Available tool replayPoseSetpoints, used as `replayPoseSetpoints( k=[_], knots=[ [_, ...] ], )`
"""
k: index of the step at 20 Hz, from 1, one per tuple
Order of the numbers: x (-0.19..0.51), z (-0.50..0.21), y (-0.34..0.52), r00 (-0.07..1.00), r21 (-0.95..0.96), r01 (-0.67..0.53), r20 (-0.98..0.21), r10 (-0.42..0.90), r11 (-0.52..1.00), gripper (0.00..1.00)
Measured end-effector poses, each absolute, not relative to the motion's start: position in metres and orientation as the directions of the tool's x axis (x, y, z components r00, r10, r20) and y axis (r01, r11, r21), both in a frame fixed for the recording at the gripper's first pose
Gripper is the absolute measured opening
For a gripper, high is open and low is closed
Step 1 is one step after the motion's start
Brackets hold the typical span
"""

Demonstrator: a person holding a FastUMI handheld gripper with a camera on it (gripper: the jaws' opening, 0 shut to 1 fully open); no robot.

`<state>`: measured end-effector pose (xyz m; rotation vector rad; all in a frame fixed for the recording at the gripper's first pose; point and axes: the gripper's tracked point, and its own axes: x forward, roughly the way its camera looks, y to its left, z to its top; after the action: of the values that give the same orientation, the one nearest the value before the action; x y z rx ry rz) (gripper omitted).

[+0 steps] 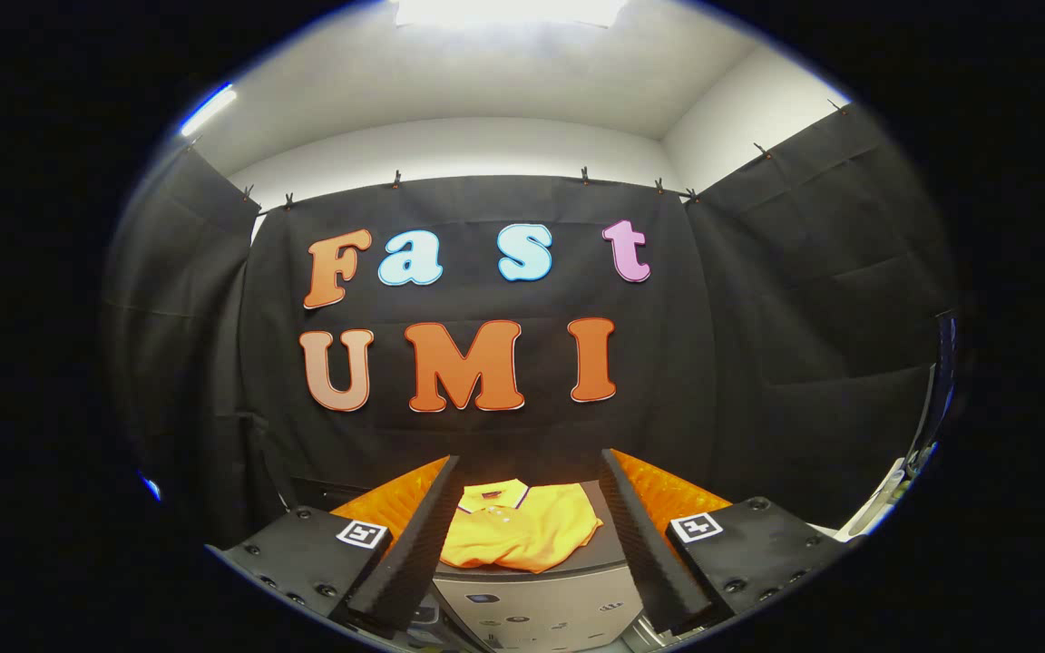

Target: Put the clothes into the washing machine and then close the washing machine lid.

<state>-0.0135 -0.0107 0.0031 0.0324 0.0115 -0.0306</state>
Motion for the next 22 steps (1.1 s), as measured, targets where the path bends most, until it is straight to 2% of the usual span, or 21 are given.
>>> replayPoseSetpoints(
  k=[8, 12, 16, 22],
  knots=[
    [-0.002, 0.028, 0.008, 1.000, -0.008, 0.005, 0.016, -0.005, 1.000, 0.97],
    [0.032, 0.036, 0.024, 0.999, -0.069, -0.032, -0.007, 0.032, 0.997, 0.97],
    [0.095, 0.011, 0.044, 0.991, -0.091, -0.097, -0.103, 0.088, 0.991, 0.97],
    [0.203, -0.076, 0.063, 0.930, -0.014, -0.184, -0.326, 0.170, 0.983, 0.98]
  ],
)
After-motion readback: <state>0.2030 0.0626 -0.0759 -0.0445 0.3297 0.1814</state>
